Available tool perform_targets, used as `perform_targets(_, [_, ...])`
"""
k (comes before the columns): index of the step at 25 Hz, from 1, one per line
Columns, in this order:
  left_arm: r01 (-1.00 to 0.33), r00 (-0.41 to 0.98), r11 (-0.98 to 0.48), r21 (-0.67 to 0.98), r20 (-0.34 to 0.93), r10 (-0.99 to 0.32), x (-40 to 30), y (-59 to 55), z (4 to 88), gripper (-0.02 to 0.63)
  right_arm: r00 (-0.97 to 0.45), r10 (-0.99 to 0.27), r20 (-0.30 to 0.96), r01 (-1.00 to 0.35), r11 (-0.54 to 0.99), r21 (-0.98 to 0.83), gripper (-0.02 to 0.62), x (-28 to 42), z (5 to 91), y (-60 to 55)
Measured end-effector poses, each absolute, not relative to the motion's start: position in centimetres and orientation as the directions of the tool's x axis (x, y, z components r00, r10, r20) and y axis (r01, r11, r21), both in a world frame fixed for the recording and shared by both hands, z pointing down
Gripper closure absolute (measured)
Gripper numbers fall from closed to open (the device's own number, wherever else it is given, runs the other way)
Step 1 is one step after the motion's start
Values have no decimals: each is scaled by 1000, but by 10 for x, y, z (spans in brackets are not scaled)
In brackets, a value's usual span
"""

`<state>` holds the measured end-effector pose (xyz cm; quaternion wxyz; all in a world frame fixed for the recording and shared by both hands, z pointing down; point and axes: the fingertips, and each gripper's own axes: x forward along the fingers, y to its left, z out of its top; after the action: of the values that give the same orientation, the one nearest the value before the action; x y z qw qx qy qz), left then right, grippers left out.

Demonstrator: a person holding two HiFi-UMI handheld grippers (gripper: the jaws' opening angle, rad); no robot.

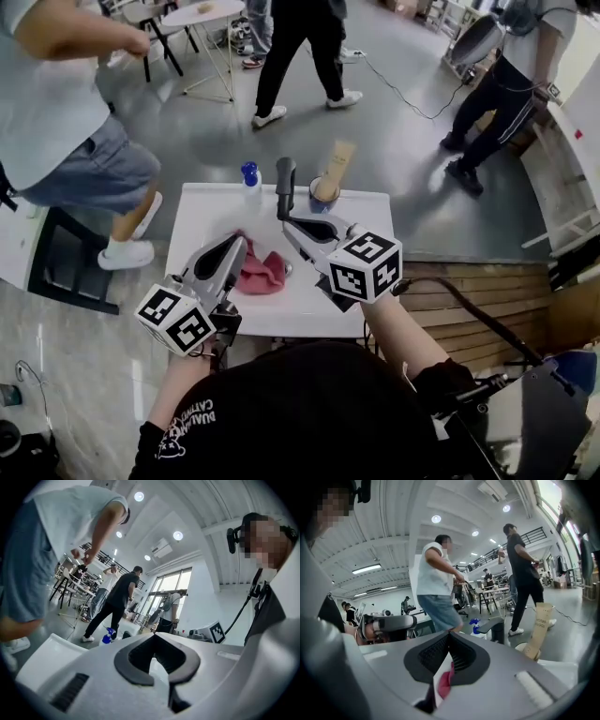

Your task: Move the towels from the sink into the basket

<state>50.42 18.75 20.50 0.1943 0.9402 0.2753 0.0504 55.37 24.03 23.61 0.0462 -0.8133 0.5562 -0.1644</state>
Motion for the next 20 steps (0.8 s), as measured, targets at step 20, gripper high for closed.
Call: perform_targets(20, [333, 879, -824, 459, 165, 448, 513, 140, 264, 601, -54, -823, 565, -844, -265, -466, 426, 545, 430, 174])
